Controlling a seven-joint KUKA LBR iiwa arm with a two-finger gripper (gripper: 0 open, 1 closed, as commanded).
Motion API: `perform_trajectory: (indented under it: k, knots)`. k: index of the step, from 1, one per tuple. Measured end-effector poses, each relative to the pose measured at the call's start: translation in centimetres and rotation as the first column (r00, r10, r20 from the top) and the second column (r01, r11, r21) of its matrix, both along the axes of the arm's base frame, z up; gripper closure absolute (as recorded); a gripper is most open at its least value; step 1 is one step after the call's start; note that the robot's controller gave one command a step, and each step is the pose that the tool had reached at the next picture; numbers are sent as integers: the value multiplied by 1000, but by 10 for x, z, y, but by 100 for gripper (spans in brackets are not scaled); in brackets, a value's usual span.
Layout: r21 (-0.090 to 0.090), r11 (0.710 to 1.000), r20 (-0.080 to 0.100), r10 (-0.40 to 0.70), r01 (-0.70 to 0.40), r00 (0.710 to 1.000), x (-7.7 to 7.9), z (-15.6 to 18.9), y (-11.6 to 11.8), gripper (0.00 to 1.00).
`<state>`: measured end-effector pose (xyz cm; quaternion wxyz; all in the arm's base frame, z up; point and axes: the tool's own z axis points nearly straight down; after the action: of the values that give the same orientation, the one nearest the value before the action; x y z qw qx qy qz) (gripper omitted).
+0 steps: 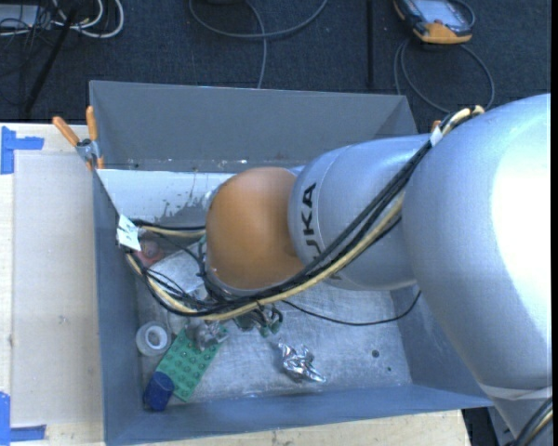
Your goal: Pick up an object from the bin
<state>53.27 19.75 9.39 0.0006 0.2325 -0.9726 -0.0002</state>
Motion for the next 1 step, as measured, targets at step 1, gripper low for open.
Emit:
perform_trajectory:
  k: [1]
  knots:
    - [-1,1000,-3,-1,1,1000,-1,0,0,0]
